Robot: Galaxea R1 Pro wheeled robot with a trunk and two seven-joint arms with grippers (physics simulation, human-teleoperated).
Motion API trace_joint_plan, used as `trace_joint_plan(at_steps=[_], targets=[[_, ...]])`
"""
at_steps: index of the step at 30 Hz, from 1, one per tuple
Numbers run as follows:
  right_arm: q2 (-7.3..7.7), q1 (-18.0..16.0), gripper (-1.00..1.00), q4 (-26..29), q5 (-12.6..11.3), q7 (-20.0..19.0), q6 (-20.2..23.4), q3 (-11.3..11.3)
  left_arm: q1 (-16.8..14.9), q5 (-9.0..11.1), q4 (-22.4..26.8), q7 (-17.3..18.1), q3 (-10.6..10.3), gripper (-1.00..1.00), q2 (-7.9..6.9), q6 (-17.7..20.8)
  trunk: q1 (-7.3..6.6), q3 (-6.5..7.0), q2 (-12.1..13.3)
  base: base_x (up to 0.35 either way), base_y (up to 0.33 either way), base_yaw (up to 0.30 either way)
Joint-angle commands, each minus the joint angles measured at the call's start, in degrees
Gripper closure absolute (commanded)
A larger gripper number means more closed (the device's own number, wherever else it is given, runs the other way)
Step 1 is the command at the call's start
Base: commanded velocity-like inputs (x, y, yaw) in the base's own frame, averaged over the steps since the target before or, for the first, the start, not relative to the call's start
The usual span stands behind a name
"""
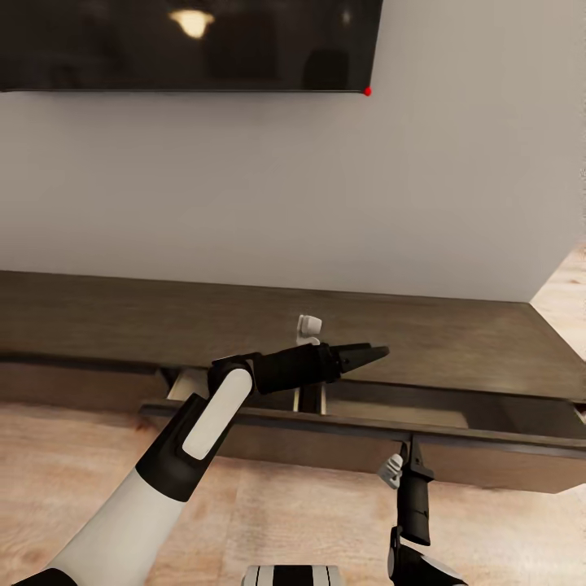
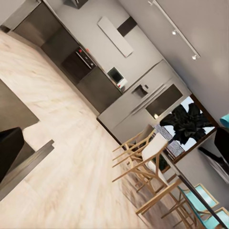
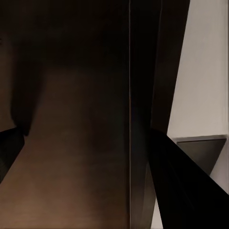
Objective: Place each of the two pumpkins and all three candles from the living room inside a cabinet in the living room (use any cabinet), then make sure every cabinet is closed, and position the cauldron so it is next to a table in the living room.
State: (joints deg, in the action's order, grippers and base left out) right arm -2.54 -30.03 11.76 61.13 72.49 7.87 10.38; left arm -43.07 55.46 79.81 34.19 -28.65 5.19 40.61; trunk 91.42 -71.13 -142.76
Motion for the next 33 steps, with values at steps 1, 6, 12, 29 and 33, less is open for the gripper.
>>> trace_joint_plan(at_steps=[1, 6, 12, 29, 33], targets=[[-0.01, 0.0, 1.0, 0.1, 0.1, 4.1, -0.1, 0.4, 0.0, 0.0, 0.0, 0.0, 0.0, -1.0, 0.0, 0.0, -0.01, 0.01, 0.0, -0.147, 0.0, 0.0], [-0.06, 0.0, 1.0, 0.1, 0.1, 4.1, -0.1, 0.4, 0.0, 0.1, 0.0, 0.0, 0.0, -1.0, 0.0, 0.0, -0.01, 0.01, 0.0, -0.237, 0.0, 0.0], [-0.05, 0.0, 1.0, 0.1, 0.1, 4.1, -0.1, 0.4, 0.0, 0.1, 0.0, 0.0, 0.0, -1.0, 0.0, 0.0, -0.01, 0.01, 0.0, -0.26, 0.0, 0.0], [0.08, -0.5, 1.0, -0.2, -0.2, -0.1, -0.1, 2.0, 0.8, 0.1, -0.1, 0.1, 0.0, -1.0, 0.09, -2.1, 0.0, 0.0, 0.0, -0.094, 0.004, 0.0], [0.08, -0.6, 1.0, 0.3, -0.2, -0.9, -0.1, 1.6, 0.8, 0.1, -0.1, 0.4, 0.0, -1.0, 0.02, -3.4, 0.0, 0.0, 0.0, -0.134, 0.046, 0.0]])
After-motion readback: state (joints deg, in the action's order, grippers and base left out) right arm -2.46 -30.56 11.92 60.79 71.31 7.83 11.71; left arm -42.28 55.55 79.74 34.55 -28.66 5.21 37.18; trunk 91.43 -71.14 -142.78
